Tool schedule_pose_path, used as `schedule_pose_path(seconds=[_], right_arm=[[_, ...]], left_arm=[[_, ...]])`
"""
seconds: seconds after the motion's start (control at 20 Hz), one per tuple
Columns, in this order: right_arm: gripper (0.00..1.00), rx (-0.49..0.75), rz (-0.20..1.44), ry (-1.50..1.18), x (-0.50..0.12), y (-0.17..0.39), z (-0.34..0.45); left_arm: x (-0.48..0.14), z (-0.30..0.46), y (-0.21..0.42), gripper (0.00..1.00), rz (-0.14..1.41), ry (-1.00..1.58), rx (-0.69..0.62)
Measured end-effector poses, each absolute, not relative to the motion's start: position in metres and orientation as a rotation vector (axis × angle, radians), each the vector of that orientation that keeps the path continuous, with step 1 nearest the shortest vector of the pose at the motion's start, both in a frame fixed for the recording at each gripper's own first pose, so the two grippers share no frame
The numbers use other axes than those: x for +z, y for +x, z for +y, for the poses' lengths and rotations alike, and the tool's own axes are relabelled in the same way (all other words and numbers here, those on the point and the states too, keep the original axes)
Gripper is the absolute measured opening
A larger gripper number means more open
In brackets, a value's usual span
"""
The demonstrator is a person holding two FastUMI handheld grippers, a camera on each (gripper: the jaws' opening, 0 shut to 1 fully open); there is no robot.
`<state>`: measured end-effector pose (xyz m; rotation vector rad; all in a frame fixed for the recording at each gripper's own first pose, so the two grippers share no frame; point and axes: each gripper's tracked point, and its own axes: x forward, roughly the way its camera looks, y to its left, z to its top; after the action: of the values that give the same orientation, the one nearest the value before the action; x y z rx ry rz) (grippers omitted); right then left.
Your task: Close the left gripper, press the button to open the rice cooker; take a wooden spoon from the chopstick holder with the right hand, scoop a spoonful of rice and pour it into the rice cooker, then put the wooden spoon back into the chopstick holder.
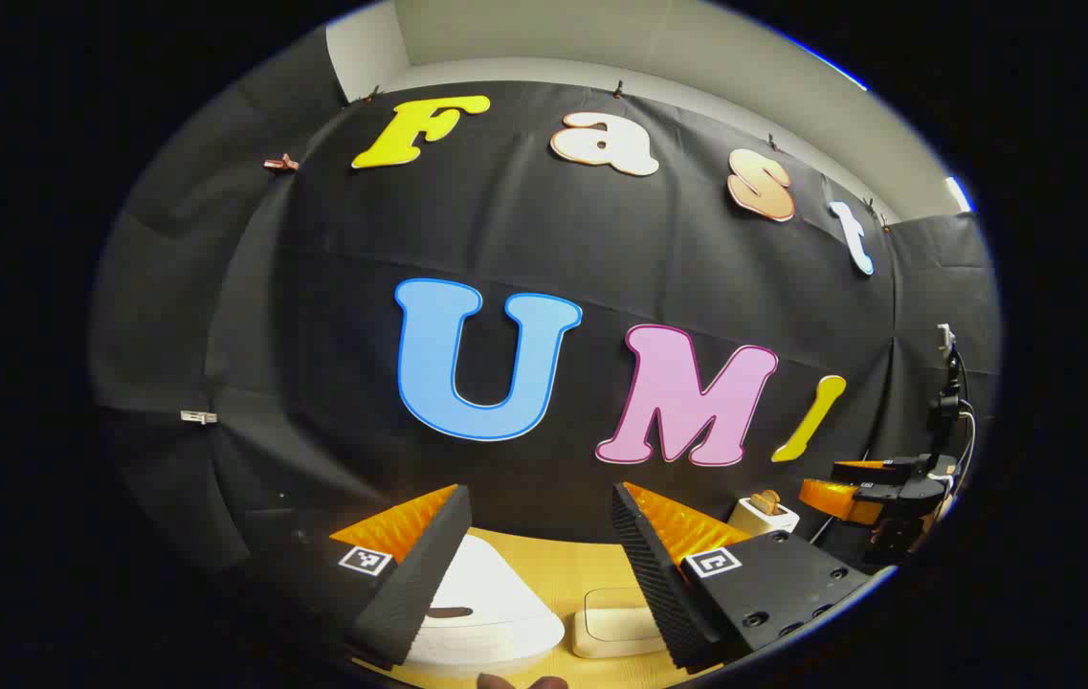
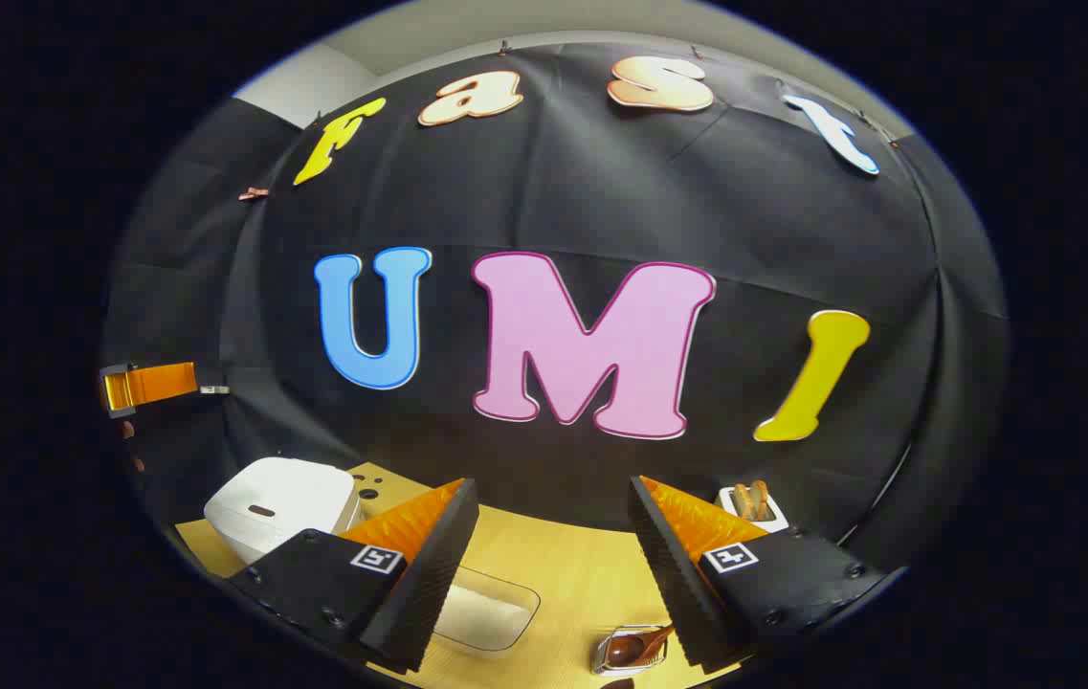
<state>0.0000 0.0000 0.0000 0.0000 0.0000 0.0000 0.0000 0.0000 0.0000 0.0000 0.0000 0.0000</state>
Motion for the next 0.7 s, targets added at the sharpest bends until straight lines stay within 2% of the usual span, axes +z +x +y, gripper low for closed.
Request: schedule_pose_path(seconds=[0.4, 0.7], right_arm=[[0.98, -0.131, -0.01, -0.018, 0.005, -0.034, -0.035], [0.98, -0.139, 0.003, 0.03, -0.006, -0.048, -0.039]], left_arm=[[-0.007, -0.003, 0.017, 0.95, -0.002, -0.007, -0.072], [-0.015, 0.002, 0.026, 0.95, 0.018, 0.011, -0.069]])
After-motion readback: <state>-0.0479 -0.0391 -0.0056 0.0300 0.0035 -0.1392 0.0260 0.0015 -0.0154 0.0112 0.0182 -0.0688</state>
